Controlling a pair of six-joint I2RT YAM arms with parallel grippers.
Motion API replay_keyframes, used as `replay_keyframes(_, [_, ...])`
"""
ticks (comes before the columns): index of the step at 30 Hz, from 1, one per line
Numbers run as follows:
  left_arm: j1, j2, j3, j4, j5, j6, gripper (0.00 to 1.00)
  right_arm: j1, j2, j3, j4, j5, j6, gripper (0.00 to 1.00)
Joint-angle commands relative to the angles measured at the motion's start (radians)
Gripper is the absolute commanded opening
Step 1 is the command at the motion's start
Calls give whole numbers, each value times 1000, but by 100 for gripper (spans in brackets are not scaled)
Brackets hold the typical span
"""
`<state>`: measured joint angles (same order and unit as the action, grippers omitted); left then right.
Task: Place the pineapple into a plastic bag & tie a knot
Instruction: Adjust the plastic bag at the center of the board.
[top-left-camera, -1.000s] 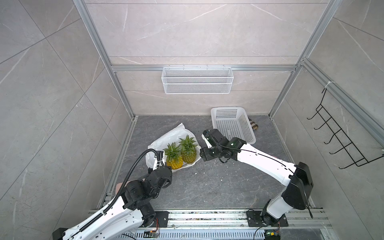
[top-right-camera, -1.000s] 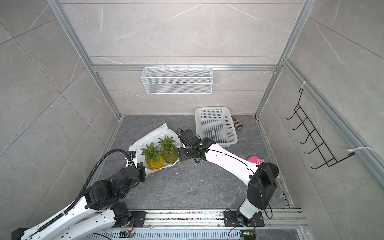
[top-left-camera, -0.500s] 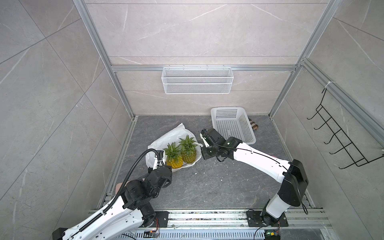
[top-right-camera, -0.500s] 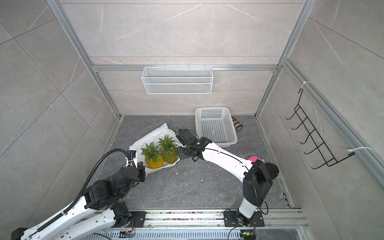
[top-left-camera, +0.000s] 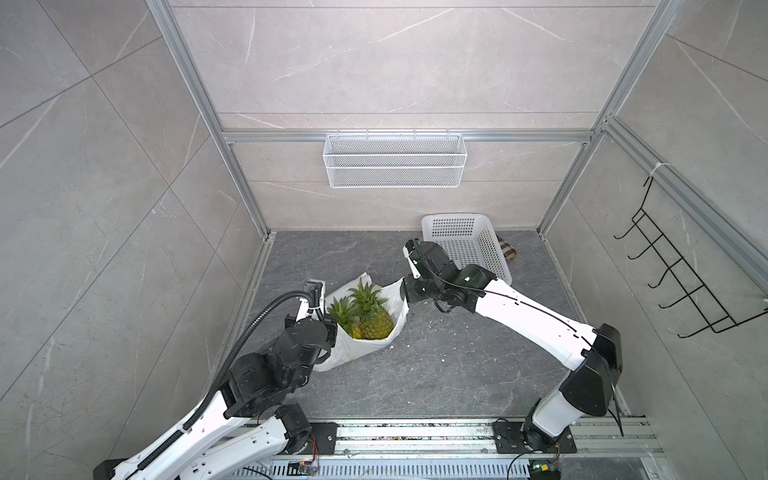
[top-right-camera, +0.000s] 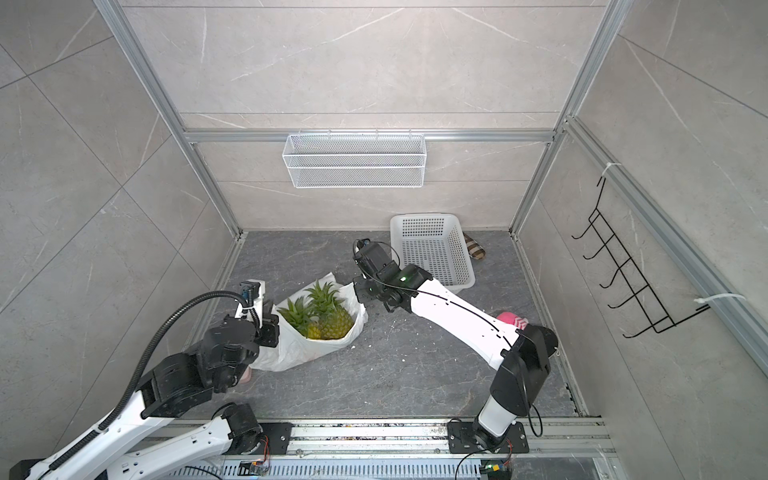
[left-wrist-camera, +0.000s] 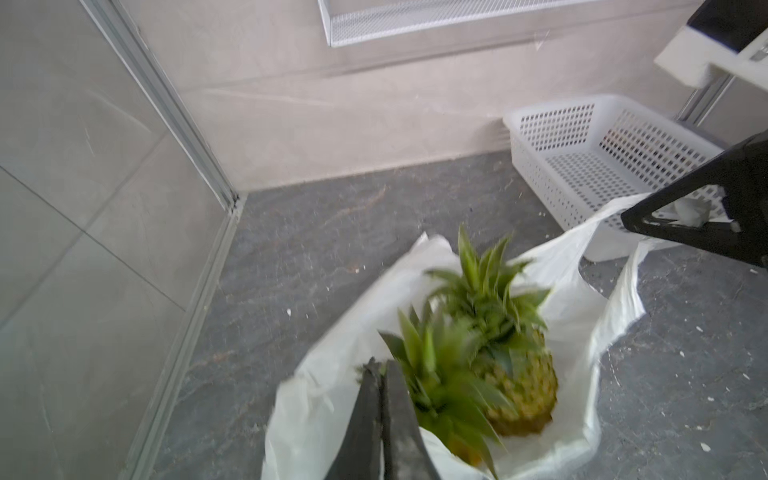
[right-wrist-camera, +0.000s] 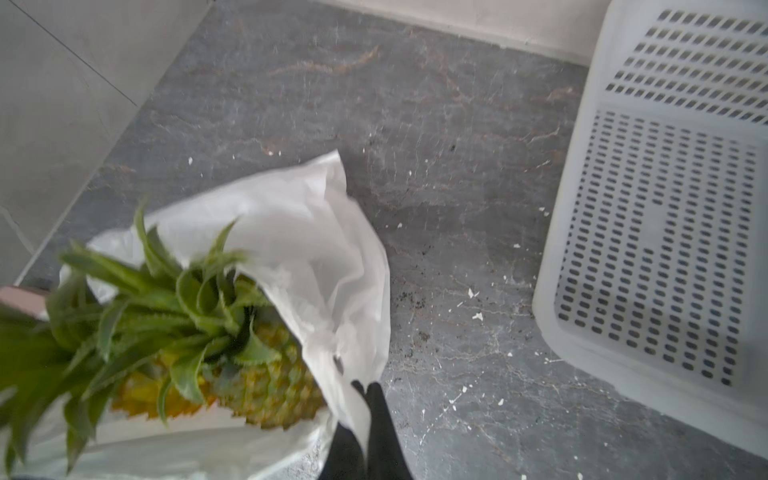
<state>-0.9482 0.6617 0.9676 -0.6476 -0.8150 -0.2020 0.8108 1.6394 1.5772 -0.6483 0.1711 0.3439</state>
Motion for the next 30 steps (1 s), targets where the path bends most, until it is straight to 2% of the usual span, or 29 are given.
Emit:
replay_keyframes(1, [6, 0, 71, 173, -63, 195, 0, -23, -61, 63, 2, 45, -12, 0])
replay_keyframes(5, [6, 50, 127, 257, -52, 307, 0, -35, -53, 158, -15, 22, -33, 0])
replay_keyframes(10, [19, 145, 274, 338, -33, 436, 0, -45, -23, 382, -94, 32, -91, 0])
replay_keyframes(13, [61, 198, 382, 356, -1, 481, 0, -50, -21, 498, -134, 72, -126, 0])
replay_keyframes(19, [226, 322, 585, 215, 154, 403, 0, -62, -46, 613, -161, 107, -174, 0])
replay_keyframes(23, [399, 429, 675, 99, 352, 277, 0, -63, -69, 594, -181, 116, -177, 0])
replay_keyframes(25, [461, 460, 672, 83, 463, 227, 0, -64, -93, 547, -180, 130, -173, 0])
replay_keyframes(30, [509, 467, 513, 132, 596, 147, 0, -67, -142, 393, -171, 109, -160, 0])
